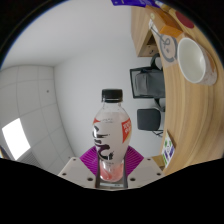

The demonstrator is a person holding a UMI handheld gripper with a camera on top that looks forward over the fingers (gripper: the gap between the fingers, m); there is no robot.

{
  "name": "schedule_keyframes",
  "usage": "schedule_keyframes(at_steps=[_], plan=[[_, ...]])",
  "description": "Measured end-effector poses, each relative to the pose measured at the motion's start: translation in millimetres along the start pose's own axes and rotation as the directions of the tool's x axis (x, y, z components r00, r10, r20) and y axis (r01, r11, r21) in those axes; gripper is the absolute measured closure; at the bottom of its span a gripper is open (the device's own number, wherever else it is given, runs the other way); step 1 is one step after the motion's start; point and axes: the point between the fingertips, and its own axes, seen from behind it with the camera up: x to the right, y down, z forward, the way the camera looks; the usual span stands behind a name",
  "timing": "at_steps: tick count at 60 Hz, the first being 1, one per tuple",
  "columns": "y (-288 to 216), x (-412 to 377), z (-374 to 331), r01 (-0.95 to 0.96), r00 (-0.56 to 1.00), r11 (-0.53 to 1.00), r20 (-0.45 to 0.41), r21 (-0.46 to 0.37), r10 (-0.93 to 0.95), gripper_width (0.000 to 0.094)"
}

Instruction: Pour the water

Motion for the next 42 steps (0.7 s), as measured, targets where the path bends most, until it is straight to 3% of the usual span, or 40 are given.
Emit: schedule_keyframes(at_steps=[11, 18, 30, 42], plan=[[-56, 27, -19, -0.363, 0.930, 0.930, 0.080, 0.065, 0.358, 0.0630], [-78, 50, -32, -0.468, 0.883, 0.878, 0.085, 0.097, 0.461, 0.0632], [-82, 49, -37, -0.436, 0.900, 0.896, 0.041, 0.079, 0.434, 0.0630], [-84, 14, -33, -0.148, 0.988, 0.989, -0.041, 0.008, 0.148, 0.0630]])
